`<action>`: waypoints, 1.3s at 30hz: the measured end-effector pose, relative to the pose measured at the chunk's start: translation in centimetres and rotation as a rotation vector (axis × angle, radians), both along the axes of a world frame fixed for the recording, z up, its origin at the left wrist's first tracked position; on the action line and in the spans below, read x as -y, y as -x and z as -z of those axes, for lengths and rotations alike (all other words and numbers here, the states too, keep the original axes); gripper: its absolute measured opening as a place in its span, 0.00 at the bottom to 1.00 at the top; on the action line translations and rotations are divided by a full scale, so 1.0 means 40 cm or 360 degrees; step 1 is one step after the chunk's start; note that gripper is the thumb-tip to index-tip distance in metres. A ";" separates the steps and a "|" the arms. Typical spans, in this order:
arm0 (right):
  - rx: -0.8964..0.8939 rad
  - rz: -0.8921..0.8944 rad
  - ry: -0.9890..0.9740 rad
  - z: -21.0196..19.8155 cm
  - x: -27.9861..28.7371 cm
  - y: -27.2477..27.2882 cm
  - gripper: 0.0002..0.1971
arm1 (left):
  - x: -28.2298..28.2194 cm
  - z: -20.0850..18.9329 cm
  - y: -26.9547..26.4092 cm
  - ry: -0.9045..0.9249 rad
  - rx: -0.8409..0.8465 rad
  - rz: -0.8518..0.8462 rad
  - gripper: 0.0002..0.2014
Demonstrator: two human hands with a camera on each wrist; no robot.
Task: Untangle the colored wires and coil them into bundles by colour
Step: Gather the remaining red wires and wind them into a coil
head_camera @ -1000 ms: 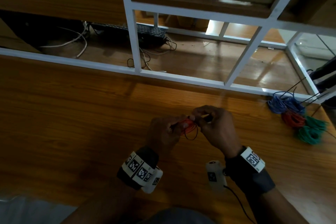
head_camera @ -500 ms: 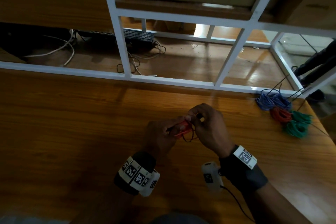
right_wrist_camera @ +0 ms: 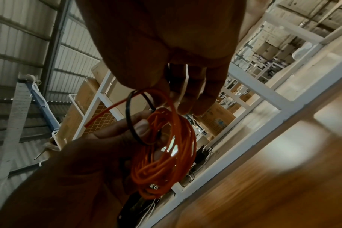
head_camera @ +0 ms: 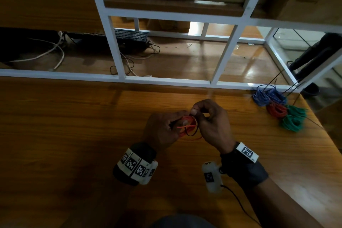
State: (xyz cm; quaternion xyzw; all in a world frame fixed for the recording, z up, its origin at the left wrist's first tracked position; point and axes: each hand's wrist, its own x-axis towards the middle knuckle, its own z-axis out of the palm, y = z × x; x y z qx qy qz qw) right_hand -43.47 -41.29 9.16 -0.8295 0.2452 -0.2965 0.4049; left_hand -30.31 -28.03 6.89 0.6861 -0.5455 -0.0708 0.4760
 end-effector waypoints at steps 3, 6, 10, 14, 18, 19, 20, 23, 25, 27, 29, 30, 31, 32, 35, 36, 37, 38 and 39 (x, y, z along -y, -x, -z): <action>0.0000 0.0021 -0.0143 -0.003 -0.003 0.004 0.05 | 0.001 -0.010 -0.010 -0.0035 0.0011 0.0060 0.16; 0.0023 0.0023 -0.0220 -0.007 -0.003 0.005 0.03 | 0.003 -0.014 -0.017 -0.0032 -0.0129 0.0137 0.17; 0.0045 0.0013 -0.0272 -0.004 0.001 -0.002 0.04 | 0.013 -0.012 -0.014 0.0011 -0.0230 0.0168 0.16; 0.0036 -0.0039 -0.0314 0.002 0.016 -0.006 0.04 | 0.011 -0.002 -0.005 0.0077 -0.0263 0.0099 0.24; 0.0014 -0.0045 -0.0344 0.004 0.016 -0.005 0.05 | 0.012 0.006 -0.005 0.0075 -0.0364 0.0152 0.26; 0.0020 -0.0040 -0.0350 0.005 0.016 -0.005 0.05 | 0.012 0.004 -0.005 0.0068 -0.0379 0.0172 0.25; 0.0028 -0.0039 -0.0352 0.008 0.018 -0.006 0.05 | 0.012 0.000 -0.006 0.0065 -0.0380 0.0184 0.24; 0.0012 -0.0072 -0.0325 0.008 0.020 -0.010 0.06 | 0.018 -0.015 -0.010 0.0076 -0.0272 0.0228 0.18; 0.0025 -0.0090 -0.0359 -0.003 0.021 -0.019 0.07 | 0.023 -0.016 -0.004 0.0053 -0.0117 0.0256 0.13; 0.0089 -0.0034 -0.0442 -0.027 0.032 -0.028 0.05 | 0.019 0.002 0.009 -0.0025 -0.0067 0.0218 0.12; 0.0163 0.0050 -0.0517 -0.054 0.054 -0.033 0.05 | 0.009 0.030 0.021 -0.0158 -0.0234 0.0167 0.12; 0.0178 0.0074 -0.0538 -0.065 0.066 -0.032 0.04 | 0.003 0.047 0.025 -0.0216 -0.0336 0.0159 0.12; 0.0179 0.0082 -0.0551 -0.074 0.075 -0.031 0.04 | -0.002 0.060 0.029 -0.0251 -0.0425 0.0159 0.13; 0.0172 0.0075 -0.0556 -0.078 0.082 -0.030 0.04 | -0.006 0.067 0.032 -0.0278 -0.0520 0.0167 0.12; 0.0181 -0.0001 -0.0644 -0.081 0.087 -0.031 0.04 | -0.007 0.060 0.030 -0.0260 -0.0664 0.0166 0.10; 0.0201 -0.0028 -0.0714 -0.081 0.086 -0.032 0.04 | -0.007 0.057 0.028 -0.0230 -0.0680 0.0153 0.10; 0.0221 -0.0047 -0.0795 -0.081 0.086 -0.033 0.03 | -0.007 0.057 0.025 -0.0214 -0.0719 0.0151 0.10; 0.0235 -0.0048 -0.0880 -0.081 0.085 -0.036 0.04 | -0.008 0.060 0.023 -0.0213 -0.0764 0.0154 0.10; 0.0246 -0.0034 -0.0965 -0.079 0.084 -0.039 0.04 | -0.009 0.063 0.022 -0.0209 -0.0799 0.0165 0.10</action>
